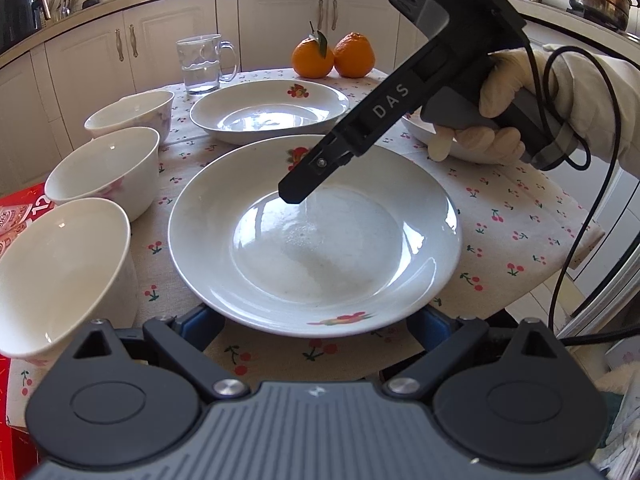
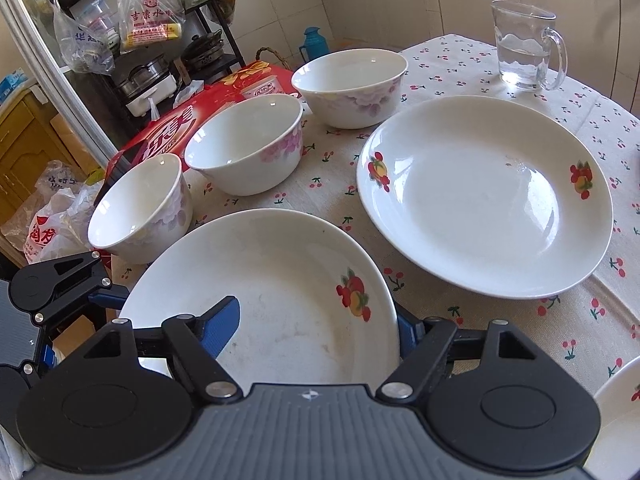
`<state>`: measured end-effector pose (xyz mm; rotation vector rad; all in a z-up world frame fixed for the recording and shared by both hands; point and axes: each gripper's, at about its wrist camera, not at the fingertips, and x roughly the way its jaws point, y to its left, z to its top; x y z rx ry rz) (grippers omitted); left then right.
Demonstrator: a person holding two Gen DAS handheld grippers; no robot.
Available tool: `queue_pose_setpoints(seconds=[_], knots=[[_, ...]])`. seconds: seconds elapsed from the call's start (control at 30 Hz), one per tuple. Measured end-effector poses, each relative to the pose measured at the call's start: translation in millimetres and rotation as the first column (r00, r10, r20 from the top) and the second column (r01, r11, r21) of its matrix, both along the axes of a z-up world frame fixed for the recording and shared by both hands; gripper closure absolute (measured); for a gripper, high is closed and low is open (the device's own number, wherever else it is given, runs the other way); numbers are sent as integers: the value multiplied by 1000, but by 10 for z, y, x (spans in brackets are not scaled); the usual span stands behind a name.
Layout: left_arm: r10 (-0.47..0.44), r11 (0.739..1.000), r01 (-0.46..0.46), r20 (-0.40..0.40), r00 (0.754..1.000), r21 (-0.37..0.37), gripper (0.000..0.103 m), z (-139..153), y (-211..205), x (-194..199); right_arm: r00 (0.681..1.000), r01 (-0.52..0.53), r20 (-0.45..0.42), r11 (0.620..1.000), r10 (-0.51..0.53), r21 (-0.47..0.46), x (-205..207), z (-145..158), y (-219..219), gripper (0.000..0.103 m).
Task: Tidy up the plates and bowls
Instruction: 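Grasp the large floral plate's rim with the right gripper and lift, then carry the plate over the stained plate and lower it on top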
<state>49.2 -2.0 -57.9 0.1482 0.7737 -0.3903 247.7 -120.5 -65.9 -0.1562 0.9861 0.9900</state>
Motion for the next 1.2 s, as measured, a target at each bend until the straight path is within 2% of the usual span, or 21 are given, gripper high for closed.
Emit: queue_pose_setpoints(seconds=[0.7, 1.2], knots=[[-97, 995, 97, -29, 995, 7, 7, 101, -137, 90, 998, 54, 17, 999, -54, 7, -182, 141, -303, 20], [-214, 977, 214, -31, 976, -2, 7, 297, -478, 347, 985, 157, 66, 987, -158, 24, -207, 348, -798, 20]])
